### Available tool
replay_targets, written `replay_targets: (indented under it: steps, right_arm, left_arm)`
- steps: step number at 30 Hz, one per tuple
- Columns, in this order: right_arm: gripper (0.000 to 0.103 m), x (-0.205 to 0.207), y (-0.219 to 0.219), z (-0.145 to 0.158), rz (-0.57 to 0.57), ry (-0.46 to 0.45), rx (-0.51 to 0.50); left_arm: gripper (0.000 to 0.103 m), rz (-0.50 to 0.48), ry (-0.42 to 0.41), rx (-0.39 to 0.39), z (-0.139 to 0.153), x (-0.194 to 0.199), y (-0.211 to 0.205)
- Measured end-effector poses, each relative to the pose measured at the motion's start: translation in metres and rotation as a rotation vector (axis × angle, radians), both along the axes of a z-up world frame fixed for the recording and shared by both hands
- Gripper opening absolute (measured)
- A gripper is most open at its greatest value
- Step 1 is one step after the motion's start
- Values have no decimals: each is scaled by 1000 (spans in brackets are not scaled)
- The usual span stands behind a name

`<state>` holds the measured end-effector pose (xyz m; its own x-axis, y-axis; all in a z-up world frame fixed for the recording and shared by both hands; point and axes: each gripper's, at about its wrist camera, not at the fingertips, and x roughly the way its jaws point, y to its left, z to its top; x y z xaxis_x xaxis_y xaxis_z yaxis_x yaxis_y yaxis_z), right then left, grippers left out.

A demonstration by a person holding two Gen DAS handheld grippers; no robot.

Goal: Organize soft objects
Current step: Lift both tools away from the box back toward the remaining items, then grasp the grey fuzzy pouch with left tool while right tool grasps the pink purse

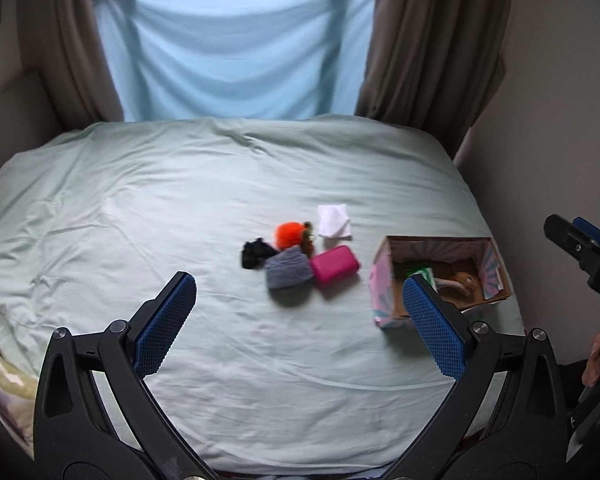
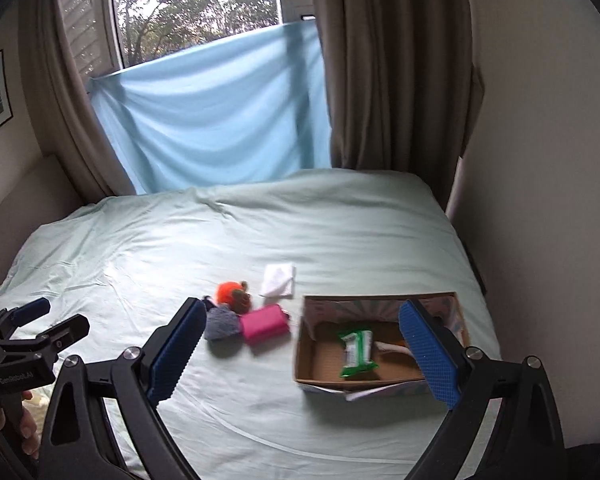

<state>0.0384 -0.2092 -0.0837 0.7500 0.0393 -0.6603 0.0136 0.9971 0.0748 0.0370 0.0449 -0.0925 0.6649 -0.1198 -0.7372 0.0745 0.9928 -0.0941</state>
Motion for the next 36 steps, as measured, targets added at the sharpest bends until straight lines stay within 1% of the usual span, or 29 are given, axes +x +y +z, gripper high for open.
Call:
replay_targets:
  steps: [7,11,16,18,21,27,29,33,36]
  right_arm:
    - [96,11,50,-1,-11,-13,-54]
    - [96,26,71,-9,-21,6,-22]
    - [96,55,91,-33,-74,74,23]
    - [96,69,98,-45,-104,107,34]
    - [96,90,109,-68,-130,162,41]
    - [96,127,127,-118,-160,256,65]
    - [96,140,128,-134,-176,284,84]
    - [96,168,123,-173,-231,345,130]
    - [96,185,115,-202,-289,392,172]
  left_arm:
    - [103,-5,8,-25,-11,15,52]
    - [103,-22,19,-31,-21,31,77]
    - [103,-69,60,-45,-47,60,99]
    - [103,-113,81,-57,-62,76,105]
    - [103,-154,119,-34,-90,103,110]
    - [102,-215,155,-5,-127,147,104]
    - [102,-229,177,6,-141,161,98]
    - [102,-238,232,4,-166,191,86]
    - [102,-243,299,1,-191,213,75]
